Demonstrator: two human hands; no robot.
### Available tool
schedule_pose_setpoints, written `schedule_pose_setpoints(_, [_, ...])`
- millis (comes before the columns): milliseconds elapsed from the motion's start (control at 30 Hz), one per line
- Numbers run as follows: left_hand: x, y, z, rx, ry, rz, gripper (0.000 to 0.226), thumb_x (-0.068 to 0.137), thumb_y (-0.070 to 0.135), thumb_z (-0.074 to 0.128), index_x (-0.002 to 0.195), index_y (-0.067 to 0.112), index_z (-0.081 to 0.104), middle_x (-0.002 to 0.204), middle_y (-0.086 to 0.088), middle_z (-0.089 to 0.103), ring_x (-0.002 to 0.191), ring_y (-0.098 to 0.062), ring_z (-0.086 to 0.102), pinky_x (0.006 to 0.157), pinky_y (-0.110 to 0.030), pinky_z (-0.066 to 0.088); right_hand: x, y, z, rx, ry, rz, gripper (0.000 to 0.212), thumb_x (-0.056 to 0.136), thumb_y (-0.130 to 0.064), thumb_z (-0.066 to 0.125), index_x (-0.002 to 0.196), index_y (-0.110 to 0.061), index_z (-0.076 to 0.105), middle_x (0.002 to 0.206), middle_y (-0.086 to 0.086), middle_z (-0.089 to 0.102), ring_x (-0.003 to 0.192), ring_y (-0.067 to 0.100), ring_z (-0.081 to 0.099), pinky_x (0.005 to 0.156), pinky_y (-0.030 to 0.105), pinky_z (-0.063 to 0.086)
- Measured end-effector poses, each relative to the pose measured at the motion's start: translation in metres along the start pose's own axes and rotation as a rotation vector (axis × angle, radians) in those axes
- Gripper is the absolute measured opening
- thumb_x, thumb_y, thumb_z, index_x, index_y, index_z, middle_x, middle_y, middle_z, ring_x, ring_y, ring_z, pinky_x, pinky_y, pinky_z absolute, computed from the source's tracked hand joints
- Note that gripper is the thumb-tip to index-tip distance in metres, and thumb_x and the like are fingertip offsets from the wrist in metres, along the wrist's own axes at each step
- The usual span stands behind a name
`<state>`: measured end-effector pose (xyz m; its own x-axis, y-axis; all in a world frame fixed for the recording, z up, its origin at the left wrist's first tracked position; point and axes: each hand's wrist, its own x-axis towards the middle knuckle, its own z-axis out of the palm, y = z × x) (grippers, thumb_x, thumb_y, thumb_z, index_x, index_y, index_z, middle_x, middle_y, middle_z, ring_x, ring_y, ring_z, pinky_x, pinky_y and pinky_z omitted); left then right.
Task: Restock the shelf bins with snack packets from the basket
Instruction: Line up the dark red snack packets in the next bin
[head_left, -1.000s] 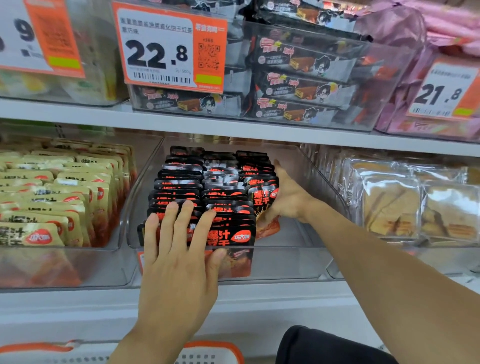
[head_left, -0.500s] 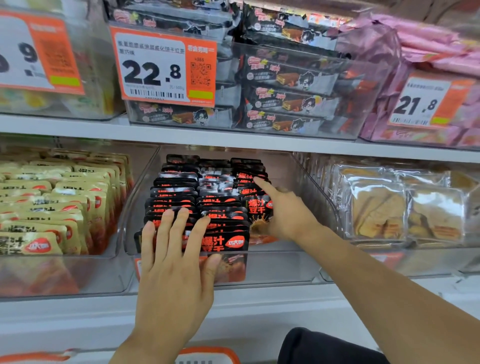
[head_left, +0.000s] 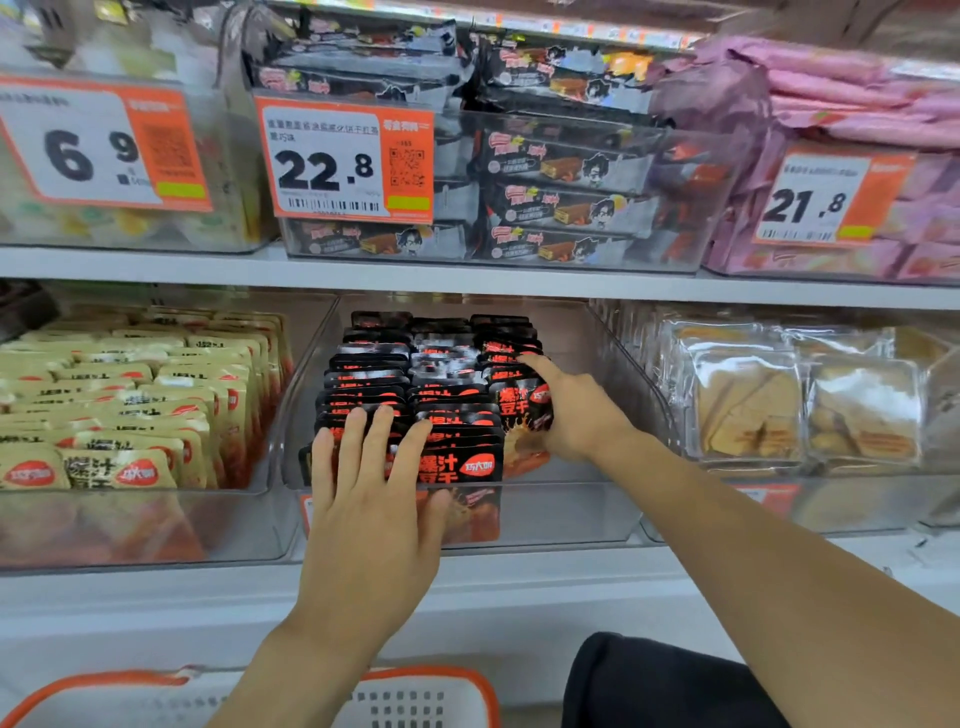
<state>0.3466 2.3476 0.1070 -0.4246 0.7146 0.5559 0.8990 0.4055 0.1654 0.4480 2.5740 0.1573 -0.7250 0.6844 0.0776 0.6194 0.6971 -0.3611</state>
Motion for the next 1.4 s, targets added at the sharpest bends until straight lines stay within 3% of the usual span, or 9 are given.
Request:
schedule_pose_setpoints(233, [0.000,0.000,-0.001,0.010,-0.013,0.001,0.061,0.091,0.046,0.037,0.144,0.018,0.047,0.152,-0.015,0.043,0.145,-0.036,0.031,0.121,-0.053,0.011,-0.005,-0.004,0.007,-0.001,0.033,0.069,0.112,0.073,-0.027,0.085,0.157,-0.034,0.011,0.086,0.008,0.059,0.080,0.027,0.059,0.072,0.038,0.055])
schedule_pose_setpoints(500, [0.001,0.001,-0.003,-0.010,-0.036,-0.020,0.064,0.087,0.046,0.036,0.145,0.019,0.047,0.153,-0.015,0.041,0.147,-0.036,0.027,0.121,-0.050,0.004,-0.008,-0.007,0.007,0.091,0.071,0.138,0.103,0.069,-0.034,0.086,0.147,-0.029,0.019,0.101,0.008,0.062,0.096,0.032,0.064,0.082,0.042,0.057])
schedule_pose_setpoints(700, [0.000,0.013,-0.011,-0.235,0.168,-0.037,0.052,0.087,0.032,0.048,0.135,0.012,0.053,0.142,-0.010,0.048,0.144,-0.032,0.032,0.121,-0.049,0.017,-0.030,-0.017,-0.013,-0.085,0.113,0.138,0.084,0.078,-0.040,0.080,0.138,-0.021,0.025,0.110,0.011,0.058,0.097,0.036,0.062,0.076,0.040,0.052])
schedule_pose_setpoints(867, [-0.033,0.017,-0.020,-0.536,0.348,0.053,0.022,0.091,0.020,0.053,0.111,0.016,0.061,0.113,0.007,0.055,0.108,-0.009,0.051,0.098,-0.015,0.034,-0.066,-0.035,-0.039,-0.032,0.478,-0.135,0.051,0.088,-0.030,0.068,0.134,-0.022,0.049,0.120,0.000,0.057,0.097,0.021,0.063,0.082,0.042,0.055])
schedule_pose_setpoints(967, [-0.079,-0.011,0.001,-0.592,0.159,0.044,0.015,0.092,0.024,0.047,0.101,0.022,0.059,0.096,0.015,0.054,0.080,-0.006,0.053,0.072,-0.016,0.043,-0.104,-0.067,-0.028,0.185,0.561,-0.443,0.029,0.088,-0.018,0.067,0.115,-0.021,0.061,0.102,-0.008,0.060,0.079,0.006,0.060,0.069,0.027,0.052])
schedule_pose_setpoints(1033, [-0.111,-0.043,0.030,-0.510,-0.082,-0.038,0.010,0.094,0.026,0.047,0.099,0.025,0.055,0.090,0.016,0.052,0.070,-0.012,0.055,0.062,-0.031,0.049,-0.126,-0.089,0.006,0.245,0.378,-0.586,0.021,0.089,-0.014,0.065,0.109,-0.018,0.061,0.096,-0.009,0.057,0.073,0.003,0.055,0.066,0.018,0.046])
schedule_pose_setpoints(1100, [-0.152,-0.083,0.061,-0.401,-0.411,-0.258,0.009,0.096,0.023,0.051,0.103,0.022,0.057,0.095,0.008,0.056,0.079,-0.020,0.059,0.069,-0.039,0.051,-0.142,-0.105,0.061,0.172,-0.008,-0.608,0.021,0.093,-0.020,0.062,0.114,-0.019,0.058,0.102,-0.007,0.056,0.077,0.003,0.049,0.073,0.024,0.047])
schedule_pose_setpoints(1233, [-0.258,-0.155,0.089,-0.110,-0.884,-0.621,0.032,0.093,0.037,0.054,0.114,0.012,0.057,0.121,-0.011,0.056,0.107,-0.029,0.055,0.088,-0.038,0.047,-0.155,-0.112,0.198,0.032,-0.706,-0.328,0.030,0.097,-0.025,0.059,0.125,-0.017,0.051,0.117,0.006,0.055,0.097,0.025,0.055,0.087,0.047,0.049])
schedule_pose_setpoints(1400, [-0.346,-0.190,0.104,-0.176,-1.124,-0.783,0.074,0.091,0.058,0.034,0.149,0.011,0.034,0.153,-0.018,0.035,0.137,-0.039,0.036,0.108,-0.047,0.037,-0.192,-0.123,0.327,0.195,-0.903,0.038,0.012,0.097,-0.018,0.059,0.093,-0.008,0.058,0.086,0.019,0.053,0.075,0.032,0.049,0.071,0.049,0.036])
